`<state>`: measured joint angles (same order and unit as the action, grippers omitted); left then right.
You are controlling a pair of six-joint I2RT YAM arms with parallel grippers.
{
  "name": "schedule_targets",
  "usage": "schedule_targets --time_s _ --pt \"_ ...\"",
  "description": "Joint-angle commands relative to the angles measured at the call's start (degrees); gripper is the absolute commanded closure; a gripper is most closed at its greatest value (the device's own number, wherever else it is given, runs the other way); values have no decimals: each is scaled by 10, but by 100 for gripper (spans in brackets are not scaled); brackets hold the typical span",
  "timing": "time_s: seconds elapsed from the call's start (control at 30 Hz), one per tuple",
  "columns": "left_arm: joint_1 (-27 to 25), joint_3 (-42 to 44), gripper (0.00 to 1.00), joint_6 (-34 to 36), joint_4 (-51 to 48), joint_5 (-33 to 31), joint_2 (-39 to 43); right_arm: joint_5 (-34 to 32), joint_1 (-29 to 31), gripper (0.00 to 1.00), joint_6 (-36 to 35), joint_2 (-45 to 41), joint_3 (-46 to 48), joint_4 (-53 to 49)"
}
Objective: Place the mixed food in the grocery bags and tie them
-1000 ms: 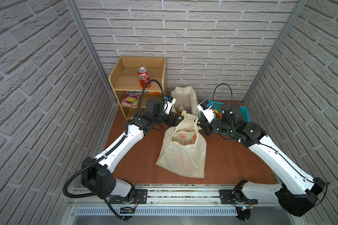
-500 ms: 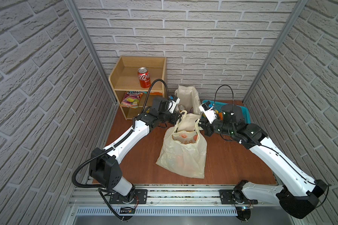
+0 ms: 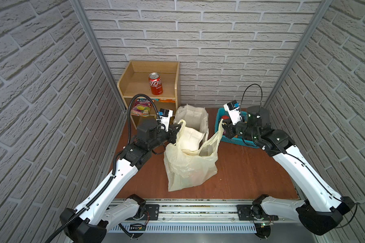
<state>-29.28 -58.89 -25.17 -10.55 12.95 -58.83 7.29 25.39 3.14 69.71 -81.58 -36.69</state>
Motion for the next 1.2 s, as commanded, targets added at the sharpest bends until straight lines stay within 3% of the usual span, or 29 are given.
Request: schedule_targets --time_s 0.0,0.3,0.47,0.67,0.73,0.83,0.87,1.03,1.17 --pt "2 10 100 -19 110 -17 15 -16 -17 94 19 -12 12 22" --pt "3 -13 100 -3 99 -17 5 15 -19 93 32 -20 -11 18" --pt "3 25 100 -13 110 -25 21 25 -18 94 49 -26 39 40" --pt "3 88 100 -18 104 -53 96 47 -18 93 67 -48 77 50" --pt "3 109 100 -20 97 -63 123 60 -19 80 68 -43 74 38" --pt "3 137 100 -28 97 -67 144 54 -19 39 66 -32 45 13" --pt "3 143 100 -30 98 -69 146 45 -20 33 63 -26 23 0" --pt "4 151 100 -31 105 -67 141 13 -52 21 57 22 -88 -47" --pt "3 149 100 -25 107 -64 135 48 -91 18 84 84 -151 -56"
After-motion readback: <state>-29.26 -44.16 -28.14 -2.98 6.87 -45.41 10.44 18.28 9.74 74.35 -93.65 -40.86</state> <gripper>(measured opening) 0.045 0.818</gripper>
